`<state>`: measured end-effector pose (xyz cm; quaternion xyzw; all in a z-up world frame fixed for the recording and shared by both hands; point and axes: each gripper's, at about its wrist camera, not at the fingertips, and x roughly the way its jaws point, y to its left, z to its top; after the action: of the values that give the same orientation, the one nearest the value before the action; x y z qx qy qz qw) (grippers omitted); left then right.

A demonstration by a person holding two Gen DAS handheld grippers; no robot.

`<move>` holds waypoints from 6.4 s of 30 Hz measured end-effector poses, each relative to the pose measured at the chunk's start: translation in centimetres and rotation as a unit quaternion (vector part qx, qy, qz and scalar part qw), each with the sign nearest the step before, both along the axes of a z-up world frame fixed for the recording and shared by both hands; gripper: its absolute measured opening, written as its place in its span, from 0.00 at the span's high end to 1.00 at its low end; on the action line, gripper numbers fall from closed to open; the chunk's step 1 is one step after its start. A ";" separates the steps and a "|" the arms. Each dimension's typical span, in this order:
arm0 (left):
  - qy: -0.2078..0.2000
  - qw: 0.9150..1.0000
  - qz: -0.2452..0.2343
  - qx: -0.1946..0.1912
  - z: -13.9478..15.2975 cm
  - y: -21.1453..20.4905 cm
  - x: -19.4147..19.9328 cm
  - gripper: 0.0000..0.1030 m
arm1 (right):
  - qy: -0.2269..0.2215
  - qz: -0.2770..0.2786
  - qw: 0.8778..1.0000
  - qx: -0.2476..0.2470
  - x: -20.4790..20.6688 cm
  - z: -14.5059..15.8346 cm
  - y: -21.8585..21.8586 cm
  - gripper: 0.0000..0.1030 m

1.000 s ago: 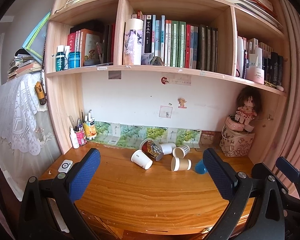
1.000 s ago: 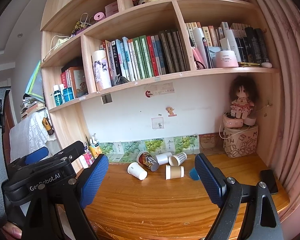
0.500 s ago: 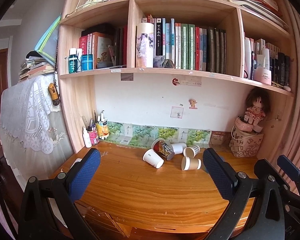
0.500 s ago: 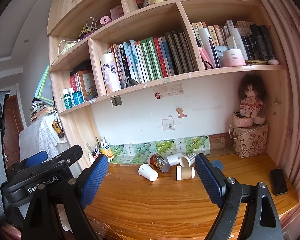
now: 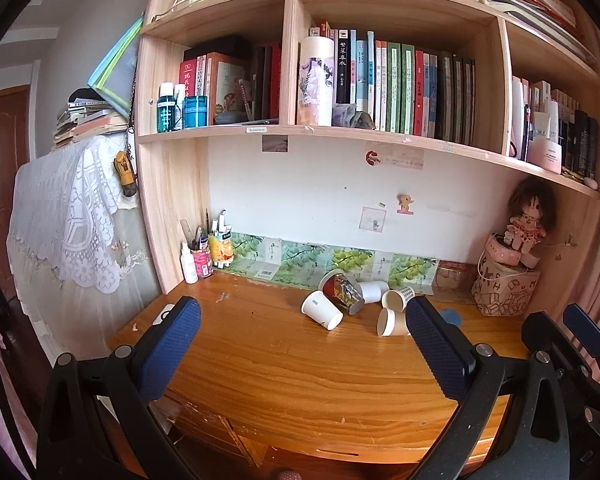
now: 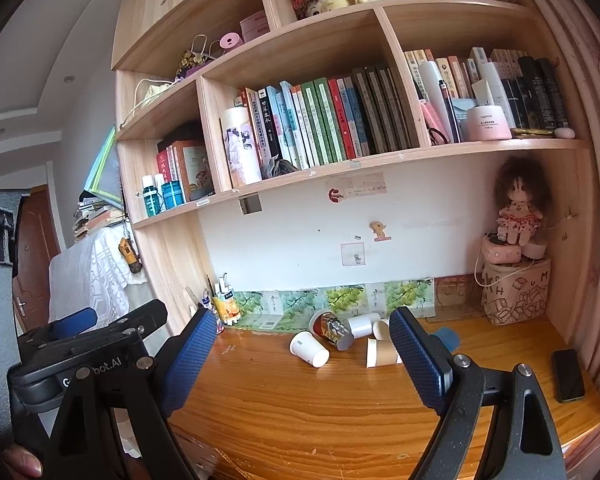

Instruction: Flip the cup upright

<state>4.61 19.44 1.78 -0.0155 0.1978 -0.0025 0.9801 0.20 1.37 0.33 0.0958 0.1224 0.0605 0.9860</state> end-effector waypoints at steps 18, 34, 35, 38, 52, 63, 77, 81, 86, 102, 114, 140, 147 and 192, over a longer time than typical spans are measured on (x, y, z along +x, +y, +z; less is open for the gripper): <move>0.125 0.990 0.019 -0.068 -4.4 0.9 8.7 0.01 | 0.085 -0.017 0.992 -0.087 6.7 -3.8 0.0 0.14; 0.272 0.958 0.007 -0.085 -9.6 0.0 23.6 0.01 | 0.151 0.050 0.960 -0.230 19.1 -8.5 0.8 0.14; 0.280 0.956 0.007 -0.086 -10.0 -0.2 24.5 0.01 | 0.157 0.054 0.958 -0.234 19.8 -8.9 0.7 0.14; 0.309 0.947 0.004 -0.092 -11.7 -0.5 27.7 0.01 | 0.188 0.064 0.952 -0.231 21.9 -10.3 0.6 0.14; 0.393 0.905 0.031 -0.164 -20.4 0.3 39.0 0.01 | 0.294 0.078 0.934 -0.187 31.6 -16.4 1.2 0.14; 0.469 0.862 0.049 -0.187 -26.5 0.7 44.3 0.02 | 0.328 0.117 0.929 -0.125 37.5 -21.7 1.5 0.14; 0.518 0.830 0.030 -0.206 -29.5 0.7 46.2 0.22 | 0.366 0.111 0.919 -0.093 40.6 -24.4 0.8 0.14; 0.529 0.820 0.017 -0.216 -30.2 0.8 46.3 0.35 | 0.364 0.108 0.921 -0.090 40.4 -24.2 0.8 0.14; 0.545 0.812 0.002 -0.207 -30.5 0.8 46.1 0.35 | 0.365 0.095 0.923 -0.077 39.7 -24.1 0.3 0.14; 0.539 0.824 -0.034 -0.169 -29.1 -0.2 39.8 0.35 | 0.358 0.067 0.930 -0.059 33.4 -23.0 -1.0 0.14; 0.527 0.836 -0.085 -0.128 -28.1 -4.2 31.9 0.35 | 0.351 0.030 0.935 -0.040 26.3 -22.2 -3.1 0.14; 0.533 0.831 -0.118 -0.105 -29.6 -10.1 24.6 0.35 | 0.370 -0.013 0.929 -0.015 17.0 -22.6 -8.5 0.14; 0.534 0.829 -0.126 -0.107 -29.2 -10.3 24.7 0.34 | 0.369 -0.009 0.929 -0.010 16.9 -22.5 -8.7 0.14; 0.418 0.890 -0.177 -0.043 -22.9 -4.4 21.1 0.24 | 0.435 -0.080 0.875 0.196 24.4 -28.2 -10.4 0.14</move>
<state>25.72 15.01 -21.10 -0.0220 0.5881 -0.1775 0.7888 24.57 -9.05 -27.88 0.3133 0.5164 -0.0436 0.7958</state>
